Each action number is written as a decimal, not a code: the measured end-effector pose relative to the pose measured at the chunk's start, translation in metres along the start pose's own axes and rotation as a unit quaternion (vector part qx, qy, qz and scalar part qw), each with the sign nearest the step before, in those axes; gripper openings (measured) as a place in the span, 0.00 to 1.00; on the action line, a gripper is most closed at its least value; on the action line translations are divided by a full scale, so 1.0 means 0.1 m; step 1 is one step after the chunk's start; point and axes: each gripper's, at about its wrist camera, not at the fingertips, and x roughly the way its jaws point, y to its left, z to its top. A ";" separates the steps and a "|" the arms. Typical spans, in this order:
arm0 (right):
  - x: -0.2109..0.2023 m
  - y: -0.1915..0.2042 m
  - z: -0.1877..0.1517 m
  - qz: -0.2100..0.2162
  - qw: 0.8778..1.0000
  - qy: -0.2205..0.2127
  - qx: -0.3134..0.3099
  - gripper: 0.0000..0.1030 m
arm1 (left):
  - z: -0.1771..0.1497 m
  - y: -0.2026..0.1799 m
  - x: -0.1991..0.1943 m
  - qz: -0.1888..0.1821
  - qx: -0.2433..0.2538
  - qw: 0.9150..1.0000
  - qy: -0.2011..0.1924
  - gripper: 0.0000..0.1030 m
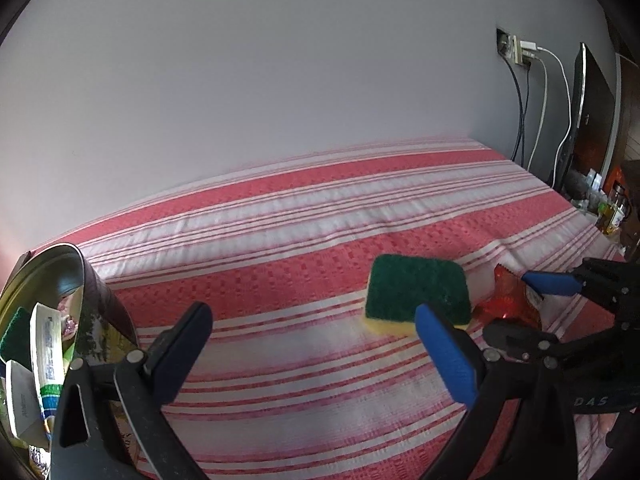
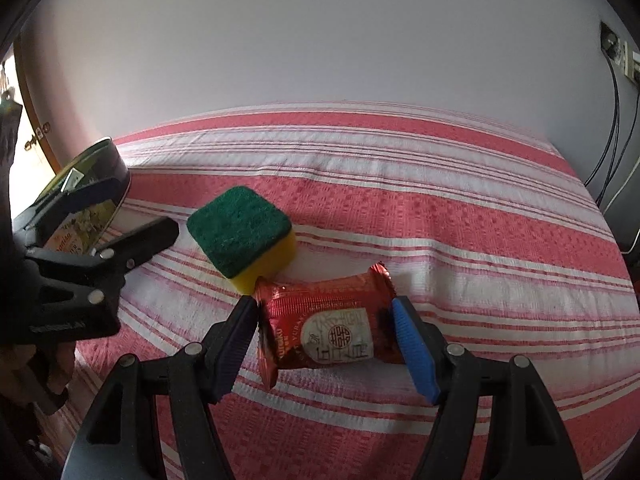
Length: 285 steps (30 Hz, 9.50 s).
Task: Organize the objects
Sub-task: 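Grasp the red pastry packet with the right gripper and lift it, then grasp the green-and-yellow sponge with the left gripper and lift it, then carry the sponge with left gripper while right carries the red packet over the tin, then lower the sponge and red packet into the tin and open both grippers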
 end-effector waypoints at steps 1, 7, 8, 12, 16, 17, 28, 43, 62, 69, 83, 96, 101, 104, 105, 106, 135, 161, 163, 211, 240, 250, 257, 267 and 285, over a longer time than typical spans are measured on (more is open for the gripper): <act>0.01 0.00 0.01 -0.002 1.000 0.001 -0.001 0.69 | -0.01 -0.01 -0.01 -0.001 0.002 1.000 -0.002 1.00; 0.02 -0.07 0.02 0.013 1.000 -0.002 0.014 0.69 | -0.01 -0.06 -0.04 -0.004 0.012 1.000 -0.013 1.00; 0.02 -0.08 0.02 0.016 1.000 -0.002 0.017 0.69 | -0.01 -0.06 -0.03 -0.005 0.011 1.000 -0.012 1.00; 0.04 -0.13 0.02 0.023 0.999 0.005 0.033 0.75 | 0.00 -0.04 -0.02 -0.007 0.005 1.000 -0.010 1.00; 0.04 -0.17 0.02 0.042 0.998 -0.001 0.052 0.75 | -0.01 -0.03 -0.03 -0.008 0.003 1.000 -0.011 1.00; 0.04 -0.18 0.01 0.046 0.997 -0.003 0.056 0.75 | -0.02 -0.03 -0.04 -0.009 0.004 1.000 -0.012 1.00; 0.07 -0.05 0.04 0.017 1.000 0.004 0.026 0.63 | -0.04 0.00 -0.05 -0.015 -0.003 1.000 -0.012 1.00; -0.13 -0.13 0.00 -0.073 0.994 -0.042 0.071 0.56 | -0.02 -0.39 0.07 -0.019 0.077 0.997 -0.005 1.00; -0.11 -0.21 -0.02 -0.082 0.990 -0.036 0.107 0.56 | 0.02 -0.54 0.40 -0.088 0.086 0.990 0.076 0.85; -0.14 -0.19 -0.02 -0.091 0.989 -0.044 0.104 0.56 | 0.03 -0.45 0.33 -0.097 0.069 0.991 0.062 0.67; -0.33 0.09 0.00 -0.098 0.985 -0.106 0.094 0.56 | -0.07 -0.21 -0.11 -0.016 0.038 0.998 -0.049 0.67; -0.35 0.39 0.03 -0.095 0.983 -0.134 0.085 0.56 | -0.22 0.13 -0.43 0.025 -0.008 0.994 -0.104 0.67; -0.33 0.59 0.05 -0.106 0.983 -0.138 0.058 0.56 | -0.27 0.24 -0.52 0.034 -0.019 0.992 -0.116 0.67; -0.32 0.66 0.06 -0.095 0.983 -0.143 0.059 0.56 | -0.30 0.29 -0.57 0.035 -0.022 0.992 -0.120 0.67; -0.33 0.71 0.05 -0.094 0.984 -0.143 0.057 0.56 | -0.31 0.29 -0.58 0.036 -0.022 0.992 -0.122 0.67; -0.32 0.75 0.06 -0.093 0.984 -0.143 0.053 0.56 | -0.32 0.30 -0.59 0.036 -0.022 0.991 -0.123 0.67; -0.37 1.33 0.04 -0.063 0.981 -0.181 0.014 0.56 | -0.59 0.77 -0.93 0.071 -0.081 0.980 -0.167 0.67; -0.31 1.64 0.10 -0.050 0.980 -0.192 -0.025 0.56 | -0.69 1.04 -1.04 0.091 -0.102 0.977 -0.165 0.67; -0.28 1.67 0.12 -0.049 0.980 -0.192 -0.031 0.56 | -0.70 1.08 -1.04 0.094 -0.106 0.976 -0.164 0.67; -0.65 2.49 0.57 0.028 0.958 -0.252 -0.133 0.56 | -0.88 2.30 -1.56 0.193 -0.162 0.958 -0.135 0.67; -0.03 2.94 0.94 0.045 0.968 -0.177 -0.171 0.56 | -0.88 2.67 -1.13 0.197 -0.144 0.968 -0.055 0.67; 0.29 3.11 1.14 0.031 0.971 -0.144 -0.189 0.56 | -0.90 2.66 -0.95 0.192 -0.123 0.973 -0.026 0.68; 0.47 3.21 1.22 0.030 0.973 -0.115 -0.195 0.56 | -0.89 2.66 -0.91 0.190 -0.117 0.975 -0.019 0.68; 0.45 3.17 1.11 0.034 0.975 -0.113 -0.187 0.67 | -0.90 2.61 -0.97 0.188 -0.114 0.975 -0.022 0.81; -0.14 2.84 0.72 0.074 0.979 -0.156 -0.107 0.69 | -0.96 2.53 -1.52 0.205 -0.141 0.967 -0.054 1.00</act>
